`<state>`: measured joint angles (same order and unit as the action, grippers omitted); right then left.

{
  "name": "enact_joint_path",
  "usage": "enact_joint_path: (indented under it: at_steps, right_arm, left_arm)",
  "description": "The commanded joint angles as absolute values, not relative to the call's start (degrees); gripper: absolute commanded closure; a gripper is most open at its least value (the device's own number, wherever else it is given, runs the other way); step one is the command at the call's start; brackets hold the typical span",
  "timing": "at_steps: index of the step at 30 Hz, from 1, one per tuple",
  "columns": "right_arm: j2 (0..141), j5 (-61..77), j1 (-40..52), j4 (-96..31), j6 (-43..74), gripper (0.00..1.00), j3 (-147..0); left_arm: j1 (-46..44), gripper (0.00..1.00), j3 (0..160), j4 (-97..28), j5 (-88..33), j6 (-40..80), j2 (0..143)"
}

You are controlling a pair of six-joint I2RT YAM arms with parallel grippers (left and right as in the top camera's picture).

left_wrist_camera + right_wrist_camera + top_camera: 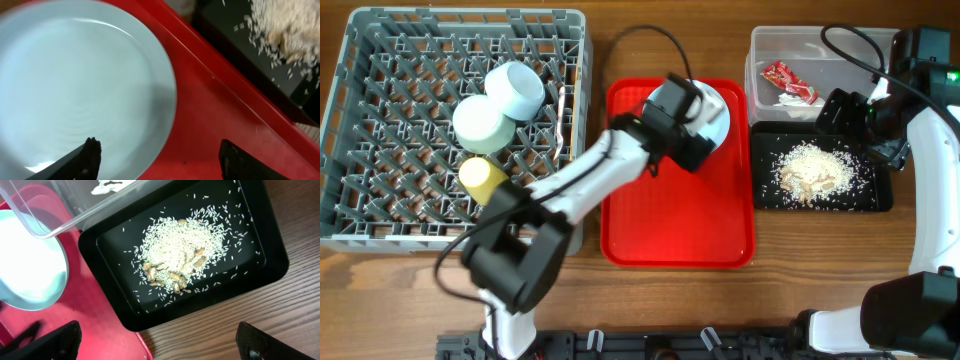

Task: Sort waste into correct bins and load items into the dishwasher rack
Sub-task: 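Grasp the rim of the light-blue plate with the left gripper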

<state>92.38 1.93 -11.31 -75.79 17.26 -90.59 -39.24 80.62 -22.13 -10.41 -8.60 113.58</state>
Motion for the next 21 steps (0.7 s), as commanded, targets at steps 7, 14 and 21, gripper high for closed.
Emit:
enact_joint_path:
  at_steps: [7,14,21]
  right_arm:
    - [91.18,2.61,-11.33,-75.68,16.47,0.00,-91.50]
    - [91.18,2.61,-11.33,-75.50,16.47,0.00,-91.50]
    - [91.18,2.61,-11.33,-75.31,16.45,0.00,-91.50]
  left_arm:
    - [-41.15,0.48,80.64,-25.17,-4.38,-10.33,121.30]
    - [-41.15,0.89,80.64,-27.55,-4.38,-10.31,121.30]
    - [-41.15,0.96,80.64,-27.46,-4.40,-10.31,121.30]
